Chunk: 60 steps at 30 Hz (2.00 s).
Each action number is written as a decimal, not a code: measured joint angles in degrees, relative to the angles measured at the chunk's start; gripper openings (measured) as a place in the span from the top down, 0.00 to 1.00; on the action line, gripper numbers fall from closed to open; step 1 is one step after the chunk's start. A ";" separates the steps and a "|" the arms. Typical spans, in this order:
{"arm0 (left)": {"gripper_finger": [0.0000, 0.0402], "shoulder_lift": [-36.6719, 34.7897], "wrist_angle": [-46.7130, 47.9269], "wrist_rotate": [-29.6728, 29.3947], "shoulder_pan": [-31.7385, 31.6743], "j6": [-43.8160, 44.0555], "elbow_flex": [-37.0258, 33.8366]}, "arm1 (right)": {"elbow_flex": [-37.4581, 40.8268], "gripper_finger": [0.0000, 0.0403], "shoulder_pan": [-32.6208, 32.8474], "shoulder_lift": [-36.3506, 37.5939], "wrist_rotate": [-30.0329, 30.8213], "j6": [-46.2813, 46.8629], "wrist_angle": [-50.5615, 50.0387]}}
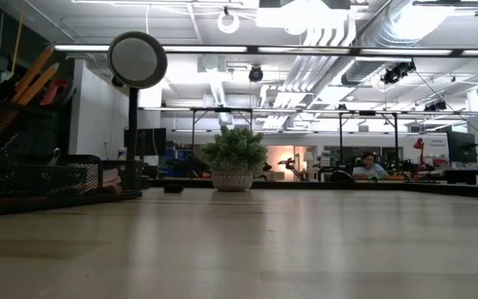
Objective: Pick and place office supplies into organizer
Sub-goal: Put the orange pencil into the desk organizer
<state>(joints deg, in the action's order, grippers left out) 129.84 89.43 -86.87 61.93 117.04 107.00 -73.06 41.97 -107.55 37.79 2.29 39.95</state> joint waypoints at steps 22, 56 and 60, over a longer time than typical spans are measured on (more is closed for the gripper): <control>1.00 0.02 0.00 -2.61 0.00 0.03 0.00 | 0.00 0.63 -3.77 -0.02 -13.56 0.93 8.05; 0.89 0.02 0.11 0.29 -0.04 -1.42 0.00 | 0.00 0.96 -5.32 -0.02 -17.03 1.29 7.46; 0.82 0.02 0.21 4.22 -0.04 -4.27 0.00 | 0.00 0.96 -5.32 -0.02 -16.29 1.33 6.65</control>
<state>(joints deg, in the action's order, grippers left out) 129.86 89.64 -82.65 61.89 112.78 107.00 -73.06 36.64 -107.57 21.51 3.62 46.60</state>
